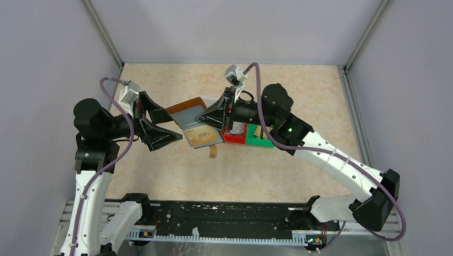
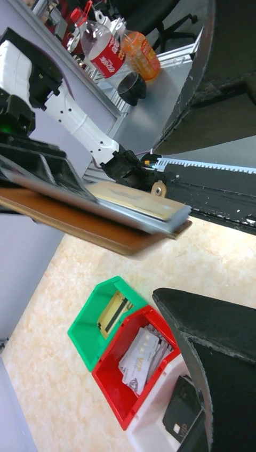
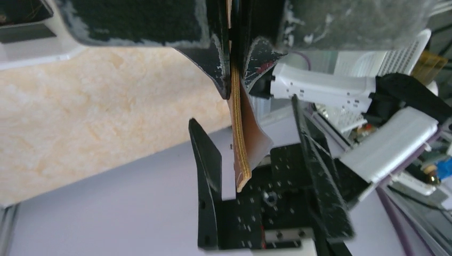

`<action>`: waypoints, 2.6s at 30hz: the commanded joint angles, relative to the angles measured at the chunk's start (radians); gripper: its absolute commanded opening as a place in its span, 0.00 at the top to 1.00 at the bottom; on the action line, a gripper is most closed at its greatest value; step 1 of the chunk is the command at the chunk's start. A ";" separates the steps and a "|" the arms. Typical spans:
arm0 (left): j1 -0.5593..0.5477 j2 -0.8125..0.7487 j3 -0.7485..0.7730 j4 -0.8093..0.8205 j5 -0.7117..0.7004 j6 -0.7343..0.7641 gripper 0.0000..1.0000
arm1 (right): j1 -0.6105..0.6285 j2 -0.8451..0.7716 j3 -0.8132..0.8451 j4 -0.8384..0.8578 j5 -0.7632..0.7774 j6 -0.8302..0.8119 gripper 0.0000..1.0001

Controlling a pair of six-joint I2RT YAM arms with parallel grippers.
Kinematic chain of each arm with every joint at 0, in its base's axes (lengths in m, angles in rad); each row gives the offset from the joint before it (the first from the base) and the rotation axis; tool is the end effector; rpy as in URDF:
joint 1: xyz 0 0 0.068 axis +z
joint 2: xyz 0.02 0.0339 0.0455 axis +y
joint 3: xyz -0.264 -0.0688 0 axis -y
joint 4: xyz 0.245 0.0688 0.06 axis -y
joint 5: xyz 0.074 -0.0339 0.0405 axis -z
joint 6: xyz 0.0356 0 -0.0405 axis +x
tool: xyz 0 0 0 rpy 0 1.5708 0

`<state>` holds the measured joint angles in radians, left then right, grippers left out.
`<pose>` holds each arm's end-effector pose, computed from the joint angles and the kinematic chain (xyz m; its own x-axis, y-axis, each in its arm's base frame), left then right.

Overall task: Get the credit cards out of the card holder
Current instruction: Adjust the card holder.

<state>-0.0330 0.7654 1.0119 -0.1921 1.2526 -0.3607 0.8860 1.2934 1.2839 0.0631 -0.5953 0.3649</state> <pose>0.1364 -0.0383 0.4190 -0.2873 -0.1010 -0.9525 0.9157 0.2627 -0.3041 0.1721 0.2423 0.4306 -0.3236 0.0709 -0.9435 -0.9420 0.0693 0.3283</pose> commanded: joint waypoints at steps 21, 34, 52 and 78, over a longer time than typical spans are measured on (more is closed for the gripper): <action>-0.002 -0.058 -0.200 0.698 0.029 -0.670 0.52 | 0.109 0.021 -0.242 1.002 0.309 0.409 1.00; -0.002 -0.057 -0.176 0.679 0.071 -0.611 0.79 | 0.136 0.045 -0.289 1.004 0.403 0.488 1.00; -0.002 -0.062 -0.056 0.271 0.191 -0.185 1.00 | 0.010 0.016 -0.176 0.668 0.159 0.559 0.59; -0.002 -0.066 -0.095 0.464 0.157 -0.370 0.36 | 0.034 0.073 -0.236 0.970 0.158 0.731 1.00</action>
<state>-0.0330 0.7113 0.9295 0.1352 1.4025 -0.6224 0.9062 1.3705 1.0515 0.9424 -0.4583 1.0969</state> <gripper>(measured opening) 0.646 0.012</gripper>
